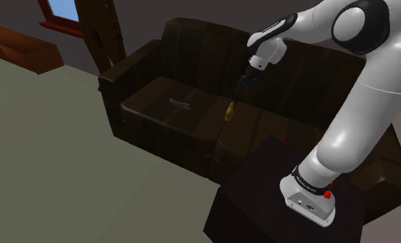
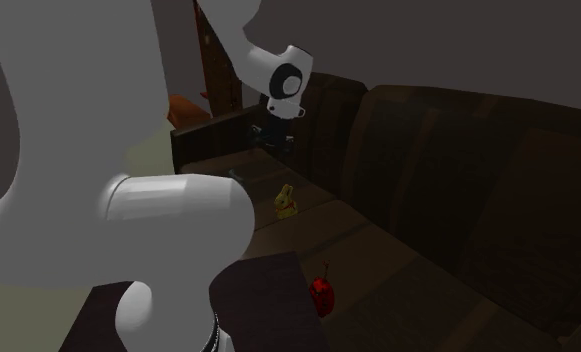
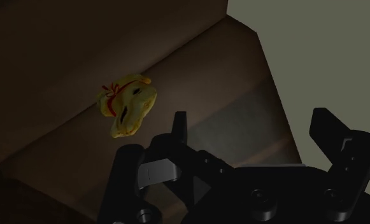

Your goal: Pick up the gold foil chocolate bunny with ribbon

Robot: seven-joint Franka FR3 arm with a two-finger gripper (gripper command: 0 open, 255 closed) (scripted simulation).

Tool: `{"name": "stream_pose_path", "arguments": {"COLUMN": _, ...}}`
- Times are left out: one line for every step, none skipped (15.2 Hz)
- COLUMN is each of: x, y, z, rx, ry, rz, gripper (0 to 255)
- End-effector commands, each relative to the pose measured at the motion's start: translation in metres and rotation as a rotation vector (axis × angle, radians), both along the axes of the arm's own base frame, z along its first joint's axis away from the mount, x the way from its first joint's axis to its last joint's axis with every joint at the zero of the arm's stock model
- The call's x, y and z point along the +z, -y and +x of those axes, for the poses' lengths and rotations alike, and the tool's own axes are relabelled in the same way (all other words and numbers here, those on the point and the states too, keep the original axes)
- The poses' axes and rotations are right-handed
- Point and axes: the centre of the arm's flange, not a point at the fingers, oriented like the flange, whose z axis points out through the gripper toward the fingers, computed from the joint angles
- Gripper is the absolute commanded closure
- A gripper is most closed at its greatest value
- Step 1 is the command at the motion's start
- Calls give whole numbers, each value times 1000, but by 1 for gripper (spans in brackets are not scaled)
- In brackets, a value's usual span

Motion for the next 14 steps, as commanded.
{"name": "stream_pose_path", "arguments": {"x": -19, "y": 18, "z": 12, "rx": -2, "ry": 5, "rz": 15, "gripper": 0}}
{"name": "stream_pose_path", "arguments": {"x": -29, "y": 25, "z": 17, "rx": -3, "ry": 7, "rz": 23, "gripper": 0}}
{"name": "stream_pose_path", "arguments": {"x": -40, "y": 33, "z": 23, "rx": -4, "ry": 8, "rz": 30, "gripper": 0}}
{"name": "stream_pose_path", "arguments": {"x": -50, "y": 40, "z": 28, "rx": -5, "ry": 10, "rz": 38, "gripper": 0}}
{"name": "stream_pose_path", "arguments": {"x": -61, "y": 48, "z": 34, "rx": -6, "ry": 12, "rz": 45, "gripper": 0}}
{"name": "stream_pose_path", "arguments": {"x": -71, "y": 55, "z": 39, "rx": -8, "ry": 13, "rz": 53, "gripper": 0}}
{"name": "stream_pose_path", "arguments": {"x": -82, "y": 62, "z": 45, "rx": -9, "ry": 15, "rz": 60, "gripper": 0}}
{"name": "stream_pose_path", "arguments": {"x": -92, "y": 69, "z": 50, "rx": -10, "ry": 16, "rz": 67, "gripper": 0}}
{"name": "stream_pose_path", "arguments": {"x": -103, "y": 76, "z": 56, "rx": -11, "ry": 18, "rz": 75, "gripper": 0}}
{"name": "stream_pose_path", "arguments": {"x": -113, "y": 83, "z": 61, "rx": -12, "ry": 20, "rz": 82, "gripper": 0}}
{"name": "stream_pose_path", "arguments": {"x": -124, "y": 90, "z": 67, "rx": -13, "ry": 21, "rz": 90, "gripper": 0}}
{"name": "stream_pose_path", "arguments": {"x": -135, "y": 97, "z": 72, "rx": -15, "ry": 23, "rz": 97, "gripper": 0}}
{"name": "stream_pose_path", "arguments": {"x": -146, "y": 104, "z": 78, "rx": -16, "ry": 24, "rz": 104, "gripper": 0}}
{"name": "stream_pose_path", "arguments": {"x": -149, "y": 106, "z": 80, "rx": -16, "ry": 25, "rz": 106, "gripper": 0}}
